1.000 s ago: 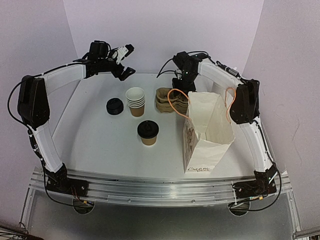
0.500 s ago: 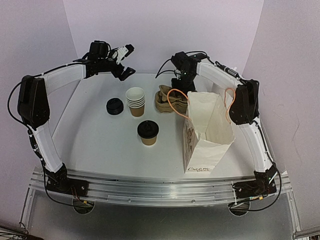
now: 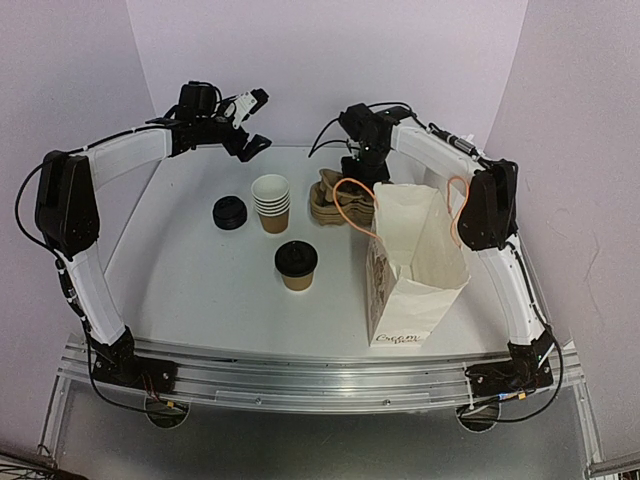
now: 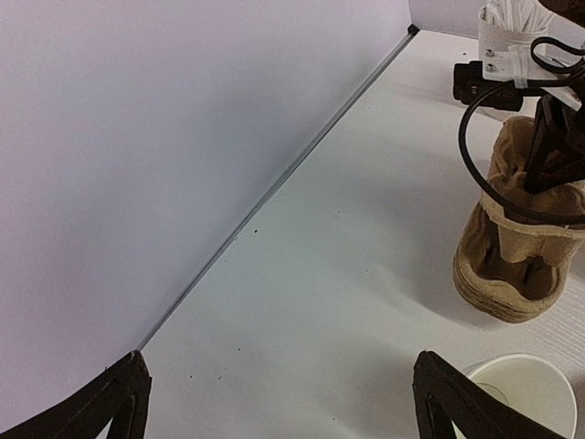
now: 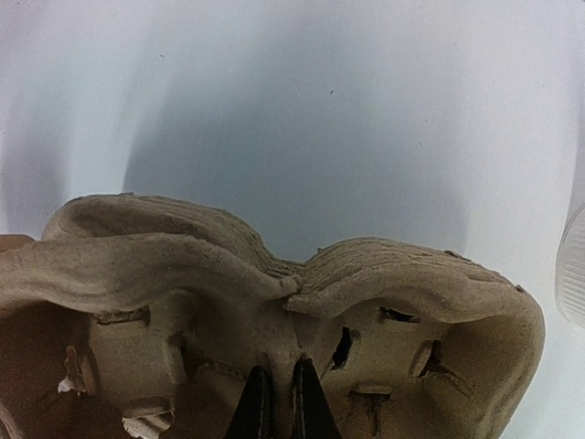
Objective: Pack the takeout coffee
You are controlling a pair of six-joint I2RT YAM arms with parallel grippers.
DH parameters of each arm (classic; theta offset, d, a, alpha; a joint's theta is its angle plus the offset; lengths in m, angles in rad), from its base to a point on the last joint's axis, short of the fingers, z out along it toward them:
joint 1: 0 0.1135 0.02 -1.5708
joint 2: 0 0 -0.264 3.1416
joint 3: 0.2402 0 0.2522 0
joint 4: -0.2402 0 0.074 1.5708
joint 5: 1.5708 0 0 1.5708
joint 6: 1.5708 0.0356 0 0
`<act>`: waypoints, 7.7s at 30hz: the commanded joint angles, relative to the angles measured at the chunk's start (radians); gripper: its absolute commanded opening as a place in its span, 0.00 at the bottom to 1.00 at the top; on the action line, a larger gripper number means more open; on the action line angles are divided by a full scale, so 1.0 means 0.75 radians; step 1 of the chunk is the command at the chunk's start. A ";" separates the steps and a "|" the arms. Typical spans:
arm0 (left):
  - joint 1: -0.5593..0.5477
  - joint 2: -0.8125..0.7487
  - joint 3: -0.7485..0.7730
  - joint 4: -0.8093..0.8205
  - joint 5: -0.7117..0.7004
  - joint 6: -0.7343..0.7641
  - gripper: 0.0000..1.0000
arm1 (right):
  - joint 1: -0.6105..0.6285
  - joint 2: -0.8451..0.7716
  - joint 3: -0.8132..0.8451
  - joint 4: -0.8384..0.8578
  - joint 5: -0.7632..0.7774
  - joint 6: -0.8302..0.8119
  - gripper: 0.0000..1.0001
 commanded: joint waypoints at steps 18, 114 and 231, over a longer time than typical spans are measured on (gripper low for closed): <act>0.003 0.013 0.072 -0.019 0.037 -0.019 0.99 | 0.004 -0.205 0.036 0.051 0.069 -0.046 0.00; -0.716 -0.304 0.011 -0.445 0.433 1.369 0.00 | 0.114 -1.367 -1.346 -0.135 -0.544 -1.714 0.00; -0.690 -0.437 -0.294 0.154 0.456 0.923 0.00 | 0.225 -1.308 -1.341 0.259 -0.426 -1.384 0.91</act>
